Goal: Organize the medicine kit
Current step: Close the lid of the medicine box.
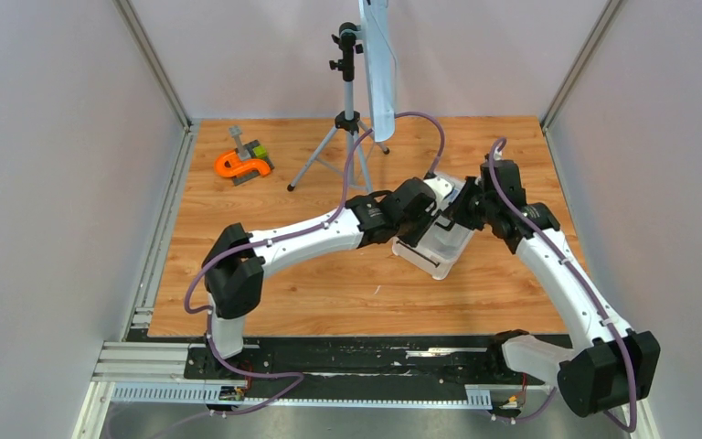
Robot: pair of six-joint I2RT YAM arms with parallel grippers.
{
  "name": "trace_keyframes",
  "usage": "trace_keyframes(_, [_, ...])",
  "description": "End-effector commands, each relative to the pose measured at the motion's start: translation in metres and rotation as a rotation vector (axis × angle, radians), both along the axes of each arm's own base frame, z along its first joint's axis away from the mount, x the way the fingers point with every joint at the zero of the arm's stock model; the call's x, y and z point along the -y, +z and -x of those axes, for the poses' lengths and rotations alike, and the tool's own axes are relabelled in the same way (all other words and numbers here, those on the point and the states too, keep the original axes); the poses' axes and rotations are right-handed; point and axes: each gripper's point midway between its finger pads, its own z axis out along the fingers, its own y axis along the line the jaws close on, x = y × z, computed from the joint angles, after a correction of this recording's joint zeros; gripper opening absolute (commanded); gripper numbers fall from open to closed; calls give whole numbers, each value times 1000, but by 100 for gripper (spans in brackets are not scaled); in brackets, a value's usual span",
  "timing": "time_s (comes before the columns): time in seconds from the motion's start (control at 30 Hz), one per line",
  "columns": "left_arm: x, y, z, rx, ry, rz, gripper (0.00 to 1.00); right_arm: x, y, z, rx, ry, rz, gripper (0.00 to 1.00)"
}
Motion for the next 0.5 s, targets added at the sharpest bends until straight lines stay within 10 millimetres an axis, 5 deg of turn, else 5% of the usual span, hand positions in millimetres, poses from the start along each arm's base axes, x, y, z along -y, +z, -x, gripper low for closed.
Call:
trace_keyframes(0.0, [-20,24,7,-3,43,34,42,4,19,-9,46,22,46,0])
trace_keyframes(0.13, [-31,55,16,22,33,99,43,1,14,-6,28,43,39,0])
trace_keyframes(0.47, [-42,54,67,-69,-79,145,42,-22,-4,1,-49,154,85,0])
